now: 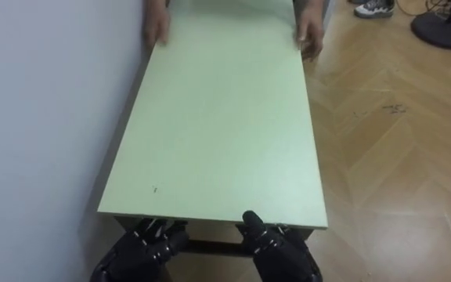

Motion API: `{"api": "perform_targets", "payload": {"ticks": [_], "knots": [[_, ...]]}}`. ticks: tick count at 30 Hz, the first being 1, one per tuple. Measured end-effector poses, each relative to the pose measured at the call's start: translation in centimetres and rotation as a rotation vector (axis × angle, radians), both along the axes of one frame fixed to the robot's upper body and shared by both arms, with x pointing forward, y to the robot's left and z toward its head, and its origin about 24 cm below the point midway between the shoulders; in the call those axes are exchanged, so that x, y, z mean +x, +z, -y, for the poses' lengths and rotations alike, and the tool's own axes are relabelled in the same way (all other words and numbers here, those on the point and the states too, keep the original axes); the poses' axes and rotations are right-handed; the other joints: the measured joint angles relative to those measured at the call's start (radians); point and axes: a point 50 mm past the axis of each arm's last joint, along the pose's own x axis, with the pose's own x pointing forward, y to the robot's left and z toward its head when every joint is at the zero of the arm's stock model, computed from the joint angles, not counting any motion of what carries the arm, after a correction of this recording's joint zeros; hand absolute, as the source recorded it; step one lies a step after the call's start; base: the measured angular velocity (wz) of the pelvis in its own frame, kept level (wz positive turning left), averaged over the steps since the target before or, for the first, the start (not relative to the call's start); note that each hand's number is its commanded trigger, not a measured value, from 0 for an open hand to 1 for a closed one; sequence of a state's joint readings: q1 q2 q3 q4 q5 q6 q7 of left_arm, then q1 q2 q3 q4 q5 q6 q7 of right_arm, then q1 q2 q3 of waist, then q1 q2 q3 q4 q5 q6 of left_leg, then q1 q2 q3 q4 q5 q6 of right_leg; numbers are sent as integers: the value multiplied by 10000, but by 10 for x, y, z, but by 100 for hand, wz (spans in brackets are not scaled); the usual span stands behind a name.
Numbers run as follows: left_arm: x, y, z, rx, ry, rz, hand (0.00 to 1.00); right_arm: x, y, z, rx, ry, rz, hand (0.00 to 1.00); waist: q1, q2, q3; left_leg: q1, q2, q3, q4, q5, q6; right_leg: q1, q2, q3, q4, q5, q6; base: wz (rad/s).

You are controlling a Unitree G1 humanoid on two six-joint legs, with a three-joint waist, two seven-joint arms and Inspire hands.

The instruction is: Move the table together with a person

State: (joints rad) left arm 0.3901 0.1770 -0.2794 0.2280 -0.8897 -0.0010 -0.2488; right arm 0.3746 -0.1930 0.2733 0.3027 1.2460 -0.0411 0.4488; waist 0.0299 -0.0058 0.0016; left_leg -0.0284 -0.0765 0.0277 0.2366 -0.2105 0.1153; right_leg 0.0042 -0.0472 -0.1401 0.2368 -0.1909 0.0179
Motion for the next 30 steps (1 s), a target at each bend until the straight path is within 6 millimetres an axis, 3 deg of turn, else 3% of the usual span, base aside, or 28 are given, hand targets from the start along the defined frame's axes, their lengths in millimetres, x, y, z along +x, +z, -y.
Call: {"api": "perform_targets", "payload": {"ticks": [10,13,20,24,30], "knots": [[-15,-21,-8,711,-177,-999,0,-17,-18,3,-982,1046,-544,0,-1,-60,51,80,-6,-13,-144,-1,0,78,-3,-80,-90,-1,1,0],[-18,-24,-10,755,-126,-1192,0,-21,-21,4,-1171,1236,-682,0,3,-81,105,202,-15,-22,-190,-3,-1,216,13,-23,-195,-1,1,0],[-23,-34,-16,1107,-40,-1593,0,-26,-32,14,-2242,1817,-1164,0,-88,-83,112,220,-12,-21,-218,-4,-1,233,16,-39,-197,-1,1,0],[-39,-48,-26,1973,-231,-2432,0,-38,-44,23,-3524,2652,-1943,0,-64,-84,110,268,3,30,-262,-3,-2,250,32,3,-214,-1,1,-2],[-46,-60,-38,2770,-219,-3062,0,-55,-64,38,-5372,3703,-3593,0,21,-126,75,437,13,2,-345,-1,-8,463,42,-115,-362,7,-1,0]]}}
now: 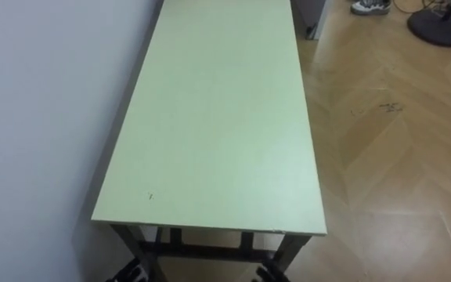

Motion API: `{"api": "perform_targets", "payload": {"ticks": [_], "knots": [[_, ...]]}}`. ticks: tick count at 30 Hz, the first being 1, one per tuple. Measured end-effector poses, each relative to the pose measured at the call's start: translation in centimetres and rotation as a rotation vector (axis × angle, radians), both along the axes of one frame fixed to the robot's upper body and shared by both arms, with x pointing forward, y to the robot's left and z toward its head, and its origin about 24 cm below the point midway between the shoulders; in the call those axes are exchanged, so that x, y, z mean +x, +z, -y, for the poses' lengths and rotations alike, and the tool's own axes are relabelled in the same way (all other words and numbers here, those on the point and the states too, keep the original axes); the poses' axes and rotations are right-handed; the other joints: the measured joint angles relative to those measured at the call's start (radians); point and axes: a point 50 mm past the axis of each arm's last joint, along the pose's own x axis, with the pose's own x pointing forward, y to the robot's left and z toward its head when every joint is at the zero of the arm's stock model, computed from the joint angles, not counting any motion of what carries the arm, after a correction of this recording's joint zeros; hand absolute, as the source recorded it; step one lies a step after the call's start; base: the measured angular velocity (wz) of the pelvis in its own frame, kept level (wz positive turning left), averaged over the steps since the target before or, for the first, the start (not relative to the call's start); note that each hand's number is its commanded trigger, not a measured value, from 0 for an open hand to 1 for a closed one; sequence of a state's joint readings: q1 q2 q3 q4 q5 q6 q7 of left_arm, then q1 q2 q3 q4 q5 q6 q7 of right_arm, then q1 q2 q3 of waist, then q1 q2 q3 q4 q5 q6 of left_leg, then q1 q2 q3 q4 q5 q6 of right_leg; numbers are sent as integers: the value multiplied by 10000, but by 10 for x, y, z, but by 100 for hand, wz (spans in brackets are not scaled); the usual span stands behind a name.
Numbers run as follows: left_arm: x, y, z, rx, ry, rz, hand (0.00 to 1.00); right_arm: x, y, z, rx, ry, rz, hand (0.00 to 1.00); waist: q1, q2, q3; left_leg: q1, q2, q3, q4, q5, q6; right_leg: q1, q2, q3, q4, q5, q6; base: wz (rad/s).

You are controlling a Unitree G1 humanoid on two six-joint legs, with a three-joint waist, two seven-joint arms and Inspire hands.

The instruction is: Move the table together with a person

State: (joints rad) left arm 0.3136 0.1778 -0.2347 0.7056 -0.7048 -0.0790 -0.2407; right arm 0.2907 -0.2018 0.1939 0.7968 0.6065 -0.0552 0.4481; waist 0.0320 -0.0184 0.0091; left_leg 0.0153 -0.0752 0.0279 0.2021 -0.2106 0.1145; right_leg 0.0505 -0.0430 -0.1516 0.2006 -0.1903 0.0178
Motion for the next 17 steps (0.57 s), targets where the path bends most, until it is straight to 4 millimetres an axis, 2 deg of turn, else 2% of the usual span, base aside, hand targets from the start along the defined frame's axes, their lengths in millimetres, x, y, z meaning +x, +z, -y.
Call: {"api": "perform_targets", "payload": {"ticks": [3,5,8,10,13,17], "knots": [[-4,-4,-2,225,342,-250,0,-8,-4,9,-615,-385,-468,0,34,-11,-13,143,31,54,-91,18,-27,30,28,5,2,-1,-1,-7],[-8,-6,-5,422,470,-509,0,-14,-7,15,-930,-770,-788,0,17,-1,-72,204,65,134,-171,24,-43,27,60,71,-9,2,-5,-15],[-16,-11,-8,737,717,-881,0,-30,-12,28,-1624,-1485,-1568,0,18,-21,-70,359,126,243,-310,16,-111,74,133,132,-41,9,-18,-16],[-27,-16,-10,1188,888,-1516,0,-52,-16,39,-2189,-2261,-2476,0,-3,-10,-92,531,161,253,-389,9,-149,253,176,119,-168,23,-43,-6],[-38,-21,-14,1813,658,-2152,0,-69,-19,42,-2568,-2697,-3283,0,2,-49,-81,635,258,282,-399,-62,-258,325,277,100,-171,29,-54,-8],[-44,-24,-17,2513,302,-2636,0,-72,-21,42,-2782,-2935,-3591,0,-63,-78,-78,642,315,255,-386,-93,-309,361,338,27,-246,44,-81,-4]]}}
